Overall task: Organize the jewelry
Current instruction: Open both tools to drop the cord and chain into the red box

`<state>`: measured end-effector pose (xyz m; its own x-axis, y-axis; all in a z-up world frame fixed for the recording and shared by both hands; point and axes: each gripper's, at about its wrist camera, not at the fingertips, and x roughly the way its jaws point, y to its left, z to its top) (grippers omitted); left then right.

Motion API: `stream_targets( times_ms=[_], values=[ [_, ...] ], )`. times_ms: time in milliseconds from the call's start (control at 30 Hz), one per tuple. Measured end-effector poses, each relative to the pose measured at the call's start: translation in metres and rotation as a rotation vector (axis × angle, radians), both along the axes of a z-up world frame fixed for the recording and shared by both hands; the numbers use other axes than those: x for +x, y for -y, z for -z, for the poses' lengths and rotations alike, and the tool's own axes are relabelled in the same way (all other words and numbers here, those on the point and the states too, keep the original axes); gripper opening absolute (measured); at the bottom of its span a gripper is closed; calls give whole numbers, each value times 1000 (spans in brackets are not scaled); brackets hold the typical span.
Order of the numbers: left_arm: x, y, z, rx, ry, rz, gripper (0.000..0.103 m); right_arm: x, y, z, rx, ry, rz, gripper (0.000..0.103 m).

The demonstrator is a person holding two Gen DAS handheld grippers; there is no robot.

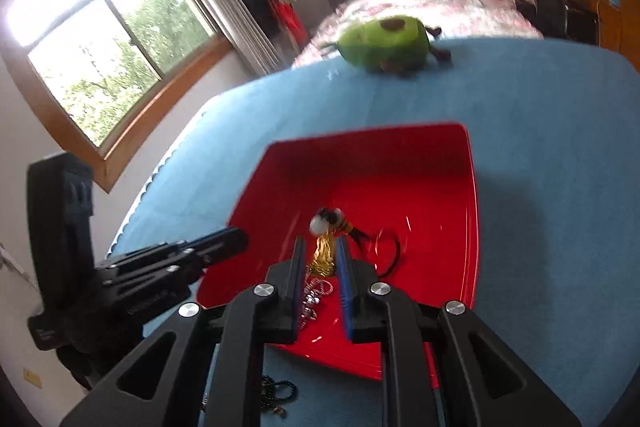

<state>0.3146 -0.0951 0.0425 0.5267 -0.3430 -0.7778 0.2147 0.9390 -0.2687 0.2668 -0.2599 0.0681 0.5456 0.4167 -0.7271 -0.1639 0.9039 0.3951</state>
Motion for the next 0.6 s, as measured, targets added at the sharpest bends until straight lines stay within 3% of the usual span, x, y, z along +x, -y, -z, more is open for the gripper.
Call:
stream_targets(
  times_ms=[33,133,333,600],
  values=[
    [1,-1,1,10,-4,-4,9,0,1,2,-17,-6,13,30],
    [0,-5,0,3,-14,-19,26,-8,3,-1,0,5,6,30],
    [-20,-14,-16,-4,20,-33,35,-29,1,-20,4,59,-5,30],
    [-67,-18,-24,43,39,10,39,-51,4,-23,-5,60,-12,30]
  ],
)
